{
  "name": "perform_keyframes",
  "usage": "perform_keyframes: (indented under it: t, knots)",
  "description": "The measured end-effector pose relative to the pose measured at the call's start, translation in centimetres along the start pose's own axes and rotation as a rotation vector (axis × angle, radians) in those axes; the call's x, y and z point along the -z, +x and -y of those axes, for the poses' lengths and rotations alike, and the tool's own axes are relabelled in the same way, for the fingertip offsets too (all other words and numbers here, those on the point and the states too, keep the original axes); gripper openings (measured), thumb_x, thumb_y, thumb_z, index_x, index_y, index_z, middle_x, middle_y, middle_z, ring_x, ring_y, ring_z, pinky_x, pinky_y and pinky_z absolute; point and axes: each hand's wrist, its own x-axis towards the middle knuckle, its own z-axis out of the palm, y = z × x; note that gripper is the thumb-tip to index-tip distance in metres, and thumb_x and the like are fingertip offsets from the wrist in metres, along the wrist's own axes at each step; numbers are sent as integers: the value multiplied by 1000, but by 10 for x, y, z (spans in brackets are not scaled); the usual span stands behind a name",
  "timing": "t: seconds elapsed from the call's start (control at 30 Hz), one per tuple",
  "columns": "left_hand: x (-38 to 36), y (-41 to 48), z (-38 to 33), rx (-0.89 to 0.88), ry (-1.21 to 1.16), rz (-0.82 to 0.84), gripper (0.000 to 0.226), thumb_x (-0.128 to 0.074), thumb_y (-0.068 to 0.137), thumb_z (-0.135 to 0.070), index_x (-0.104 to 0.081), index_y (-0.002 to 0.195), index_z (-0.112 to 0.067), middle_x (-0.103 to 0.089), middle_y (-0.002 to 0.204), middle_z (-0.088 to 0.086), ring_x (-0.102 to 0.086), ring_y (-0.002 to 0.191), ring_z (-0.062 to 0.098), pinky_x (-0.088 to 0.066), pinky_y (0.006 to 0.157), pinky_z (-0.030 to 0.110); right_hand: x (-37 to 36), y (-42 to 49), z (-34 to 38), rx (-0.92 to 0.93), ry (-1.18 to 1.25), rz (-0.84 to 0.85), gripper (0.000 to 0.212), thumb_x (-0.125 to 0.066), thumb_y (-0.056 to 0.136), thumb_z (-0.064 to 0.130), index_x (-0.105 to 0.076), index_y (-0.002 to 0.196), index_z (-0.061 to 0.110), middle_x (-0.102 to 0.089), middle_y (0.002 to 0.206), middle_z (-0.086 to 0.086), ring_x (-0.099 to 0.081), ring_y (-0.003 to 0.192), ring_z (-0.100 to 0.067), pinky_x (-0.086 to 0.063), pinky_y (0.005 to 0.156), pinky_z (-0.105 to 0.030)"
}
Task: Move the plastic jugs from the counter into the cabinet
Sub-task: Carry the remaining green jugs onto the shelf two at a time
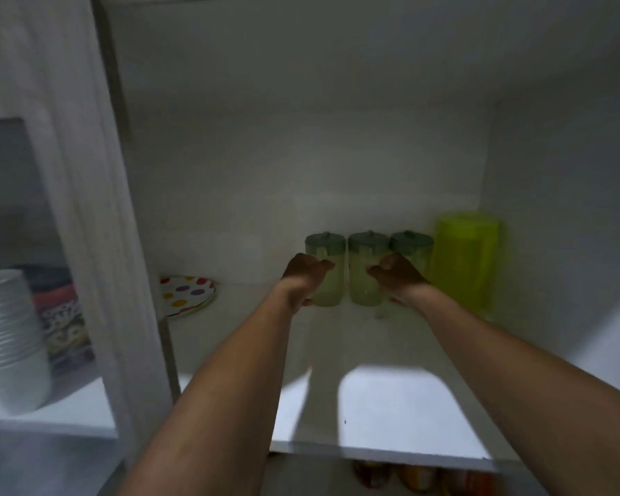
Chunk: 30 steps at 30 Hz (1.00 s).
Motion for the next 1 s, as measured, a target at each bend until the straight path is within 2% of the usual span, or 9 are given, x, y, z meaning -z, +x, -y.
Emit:
perform_keyframes:
  t: [0.03,0.1,0.23,0.47,0.53,0.67,0.73,0.8,1.0]
  knots:
    - [2,-16,0,-7,-5,-14,49,-64,91,-43,-53,132,-17,-59,128,6,-60,113,29,-56,91,45,0,-19,5,26,-6,-5,47,-62,87,46,-49,124,19,-55,122,-4,-60,112,-28,-53,85,-37]
    - [6,-51,3,-11,-6,-40,46,-66,89,-41,-53,127,-18,-60,125,7,-61,111,30,-56,91,47,0,-64,13,58,23,31,46,-62,88,40,-48,126,19,-62,122,-9,-65,107,-30,-57,84,-44]
    - [16,-125,15,-6,15,-70,43,-65,91,-41,-53,123,-16,-63,117,9,-64,107,29,-56,93,48,1,-150,18,74,49,232,40,-60,94,36,-44,128,21,-61,118,-7,-67,100,-23,-55,89,-46]
    - [86,-245,38,47,74,-61,41,-65,92,-38,-57,126,-15,-63,118,6,-66,103,26,-56,84,42,-28,-256,56,147,23,471,23,-59,96,25,-56,116,16,-69,105,-10,-68,85,-19,-55,88,-46]
    - [123,-276,47,82,75,-109,42,-66,91,-40,-59,125,-17,-66,118,6,-69,99,25,-53,76,37,-54,-281,79,182,38,521,20,-59,96,25,-58,113,15,-68,98,-8,-66,82,-19,-55,86,-45]
    - [211,-346,78,146,97,-269,25,-66,93,-32,-63,109,-12,-67,109,9,-64,83,23,-48,61,27,-128,-340,128,253,36,639,17,-62,94,26,-60,107,15,-66,85,-4,-63,70,-17,-49,67,-32]
    - [259,-387,98,206,98,-328,26,-65,94,-31,-60,112,-13,-67,110,10,-63,85,23,-52,70,32,-169,-374,155,279,54,715,5,-60,95,22,-59,97,17,-63,80,-5,-59,63,-17,-44,59,-27]
    - [309,-432,122,274,95,-374,29,-64,94,-34,-59,115,-15,-65,111,10,-62,90,25,-52,83,41,-213,-412,182,317,64,781,9,-60,95,21,-58,87,19,-61,79,-6,-57,61,-18,-41,60,-27]
    - [465,-585,194,466,84,-626,27,-64,92,-34,-61,111,-15,-63,113,8,-64,82,24,-51,79,41,-347,-555,254,415,64,1029,8,-59,94,21,-57,94,14,-60,83,-9,-58,64,-19,-38,57,-27]
